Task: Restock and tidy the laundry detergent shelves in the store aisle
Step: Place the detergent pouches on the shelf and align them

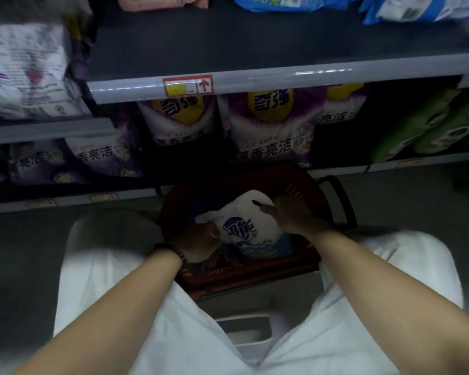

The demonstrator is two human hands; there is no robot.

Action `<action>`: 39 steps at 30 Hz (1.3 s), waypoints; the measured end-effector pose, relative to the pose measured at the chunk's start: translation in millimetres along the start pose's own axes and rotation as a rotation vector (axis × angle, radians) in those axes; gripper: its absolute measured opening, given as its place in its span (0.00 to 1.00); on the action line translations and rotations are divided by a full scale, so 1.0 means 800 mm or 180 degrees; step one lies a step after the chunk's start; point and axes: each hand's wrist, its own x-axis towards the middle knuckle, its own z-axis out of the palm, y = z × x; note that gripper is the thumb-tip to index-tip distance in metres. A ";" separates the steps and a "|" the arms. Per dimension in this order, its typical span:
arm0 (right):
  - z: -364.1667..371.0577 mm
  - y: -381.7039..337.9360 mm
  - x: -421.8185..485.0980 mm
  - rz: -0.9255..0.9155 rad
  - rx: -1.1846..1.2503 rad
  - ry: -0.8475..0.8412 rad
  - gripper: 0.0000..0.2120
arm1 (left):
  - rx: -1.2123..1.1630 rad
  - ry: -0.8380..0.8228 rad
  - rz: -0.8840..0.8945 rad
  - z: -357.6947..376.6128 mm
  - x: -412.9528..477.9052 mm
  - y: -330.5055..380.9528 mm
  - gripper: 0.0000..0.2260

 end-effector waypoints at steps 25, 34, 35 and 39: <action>-0.258 -0.211 -0.342 -0.2086 0.1541 0.2283 0.23 | -0.2559 0.3032 0.1009 -0.087 -0.184 0.270 0.28; -0.274 -0.105 -0.368 -0.1788 0.0764 0.2945 0.36 | -0.2481 0.2897 0.1818 -0.147 -0.233 0.325 0.23; -0.275 -0.097 -0.372 -0.1719 0.0661 0.2941 0.40 | -0.2545 0.2864 0.1916 -0.157 -0.238 0.336 0.21; -0.290 -0.079 -0.383 -0.1524 0.0652 0.2858 0.51 | -0.2943 0.2614 0.2174 -0.206 -0.247 0.388 0.19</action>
